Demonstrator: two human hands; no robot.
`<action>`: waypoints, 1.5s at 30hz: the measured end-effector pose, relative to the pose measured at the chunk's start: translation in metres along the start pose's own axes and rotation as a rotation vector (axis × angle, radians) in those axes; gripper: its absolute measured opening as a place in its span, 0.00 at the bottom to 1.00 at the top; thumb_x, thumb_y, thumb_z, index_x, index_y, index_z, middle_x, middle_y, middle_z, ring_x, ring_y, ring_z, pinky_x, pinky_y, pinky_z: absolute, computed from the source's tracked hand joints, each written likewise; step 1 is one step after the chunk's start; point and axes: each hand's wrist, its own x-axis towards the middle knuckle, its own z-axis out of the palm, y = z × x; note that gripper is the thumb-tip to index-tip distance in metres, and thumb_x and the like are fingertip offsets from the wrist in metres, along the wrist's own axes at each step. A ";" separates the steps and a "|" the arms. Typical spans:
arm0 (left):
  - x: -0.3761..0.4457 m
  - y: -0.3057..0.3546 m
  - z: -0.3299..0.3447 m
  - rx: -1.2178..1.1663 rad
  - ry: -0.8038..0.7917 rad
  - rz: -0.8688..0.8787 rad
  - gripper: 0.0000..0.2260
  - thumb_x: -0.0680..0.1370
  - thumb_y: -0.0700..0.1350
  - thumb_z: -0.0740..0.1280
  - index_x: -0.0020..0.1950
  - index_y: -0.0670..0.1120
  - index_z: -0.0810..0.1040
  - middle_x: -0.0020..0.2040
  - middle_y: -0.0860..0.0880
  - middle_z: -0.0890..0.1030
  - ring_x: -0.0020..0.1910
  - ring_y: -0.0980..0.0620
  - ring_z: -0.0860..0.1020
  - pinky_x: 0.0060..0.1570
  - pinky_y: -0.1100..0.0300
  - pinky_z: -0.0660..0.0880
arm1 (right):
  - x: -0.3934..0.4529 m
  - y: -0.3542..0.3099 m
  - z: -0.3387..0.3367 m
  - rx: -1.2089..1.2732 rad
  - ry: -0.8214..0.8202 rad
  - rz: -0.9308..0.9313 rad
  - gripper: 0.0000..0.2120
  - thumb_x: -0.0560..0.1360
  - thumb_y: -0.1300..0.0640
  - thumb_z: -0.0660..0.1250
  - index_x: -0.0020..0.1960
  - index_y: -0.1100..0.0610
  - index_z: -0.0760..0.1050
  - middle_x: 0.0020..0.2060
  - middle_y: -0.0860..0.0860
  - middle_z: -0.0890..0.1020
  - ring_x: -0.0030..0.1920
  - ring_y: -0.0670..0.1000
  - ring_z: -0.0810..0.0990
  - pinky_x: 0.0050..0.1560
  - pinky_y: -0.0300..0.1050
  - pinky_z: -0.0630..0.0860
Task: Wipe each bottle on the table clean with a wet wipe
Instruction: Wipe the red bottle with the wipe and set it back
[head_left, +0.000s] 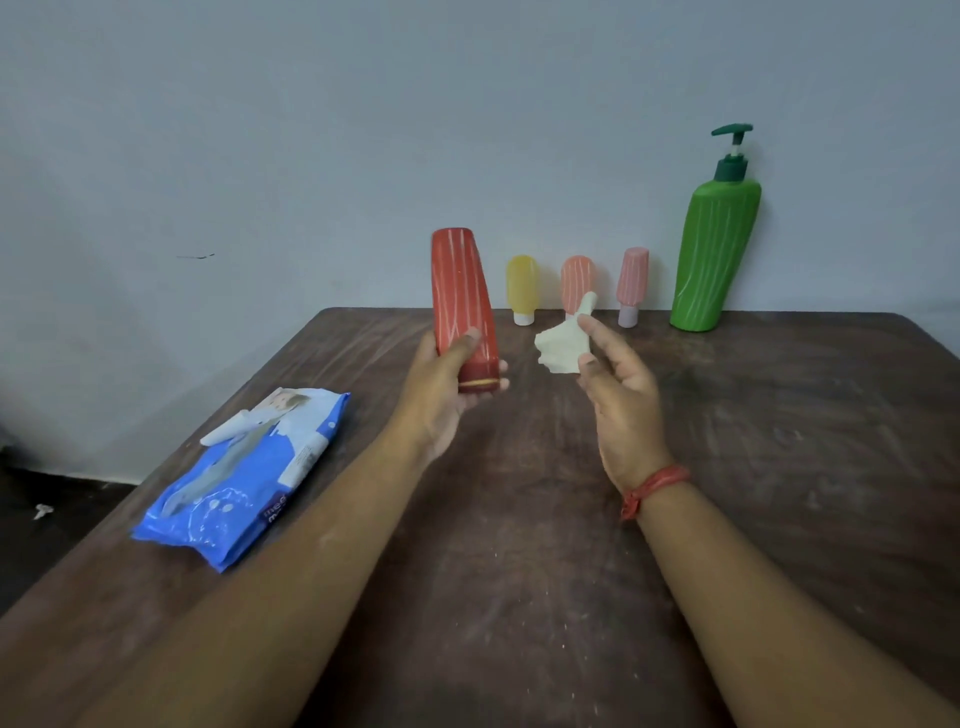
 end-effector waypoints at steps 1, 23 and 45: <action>-0.013 -0.001 0.003 0.005 -0.043 -0.011 0.21 0.78 0.51 0.72 0.68 0.49 0.69 0.57 0.41 0.84 0.51 0.41 0.86 0.45 0.51 0.83 | -0.003 -0.004 -0.002 -0.070 -0.014 -0.043 0.20 0.81 0.68 0.60 0.67 0.50 0.73 0.69 0.50 0.75 0.70 0.47 0.71 0.73 0.51 0.67; -0.049 -0.041 0.017 0.359 -0.417 -0.033 0.24 0.74 0.58 0.75 0.66 0.54 0.73 0.53 0.45 0.83 0.44 0.42 0.86 0.40 0.55 0.80 | -0.036 -0.029 -0.044 -1.147 -0.047 -0.515 0.21 0.83 0.61 0.57 0.75 0.57 0.65 0.73 0.52 0.67 0.73 0.50 0.64 0.71 0.46 0.65; -0.058 -0.039 0.022 0.631 -0.452 0.136 0.13 0.80 0.51 0.71 0.60 0.60 0.71 0.53 0.46 0.81 0.44 0.47 0.86 0.42 0.54 0.84 | -0.034 -0.046 -0.043 -1.525 -0.087 -0.738 0.28 0.70 0.67 0.62 0.70 0.61 0.71 0.67 0.56 0.74 0.68 0.59 0.70 0.72 0.57 0.65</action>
